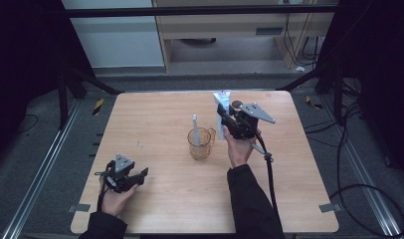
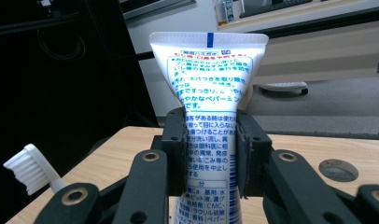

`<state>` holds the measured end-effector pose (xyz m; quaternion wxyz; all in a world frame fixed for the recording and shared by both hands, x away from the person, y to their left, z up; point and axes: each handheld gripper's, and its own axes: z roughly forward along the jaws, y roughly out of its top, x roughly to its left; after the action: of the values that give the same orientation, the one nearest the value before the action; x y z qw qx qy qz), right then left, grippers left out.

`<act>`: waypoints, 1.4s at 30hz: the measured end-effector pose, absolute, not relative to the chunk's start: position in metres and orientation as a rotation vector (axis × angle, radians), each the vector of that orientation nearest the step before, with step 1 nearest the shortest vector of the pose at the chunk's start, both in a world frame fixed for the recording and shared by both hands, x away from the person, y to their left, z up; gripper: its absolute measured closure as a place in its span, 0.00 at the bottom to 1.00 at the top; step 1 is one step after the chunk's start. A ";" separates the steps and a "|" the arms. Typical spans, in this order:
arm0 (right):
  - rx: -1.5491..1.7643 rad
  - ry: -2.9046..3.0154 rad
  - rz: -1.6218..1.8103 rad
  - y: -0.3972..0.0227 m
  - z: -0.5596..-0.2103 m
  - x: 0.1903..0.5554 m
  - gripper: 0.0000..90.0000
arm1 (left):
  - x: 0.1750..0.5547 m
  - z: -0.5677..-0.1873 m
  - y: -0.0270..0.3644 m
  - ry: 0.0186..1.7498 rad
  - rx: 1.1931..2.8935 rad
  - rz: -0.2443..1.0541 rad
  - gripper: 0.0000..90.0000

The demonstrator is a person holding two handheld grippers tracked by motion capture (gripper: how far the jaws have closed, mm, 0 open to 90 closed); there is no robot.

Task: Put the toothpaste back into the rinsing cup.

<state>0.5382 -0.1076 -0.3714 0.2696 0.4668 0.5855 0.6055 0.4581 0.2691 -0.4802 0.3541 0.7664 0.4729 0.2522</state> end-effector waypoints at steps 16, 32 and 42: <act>1.210 1.556 1.673 -0.086 -0.368 0.546 0.77 | 0.458 -0.480 0.269 1.223 1.976 0.656 0.44; 1.198 1.544 1.680 -0.067 -0.379 0.558 0.77 | 0.458 -0.480 0.270 1.225 1.972 0.652 0.44; 1.208 1.569 1.667 -0.056 -0.391 0.564 0.77 | 0.458 -0.480 0.270 1.225 1.972 0.651 0.44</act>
<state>0.5637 -0.0563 -0.3913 0.2730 0.4488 0.5833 0.6195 0.4580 0.2703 -0.4797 0.3573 0.7639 0.4744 0.2524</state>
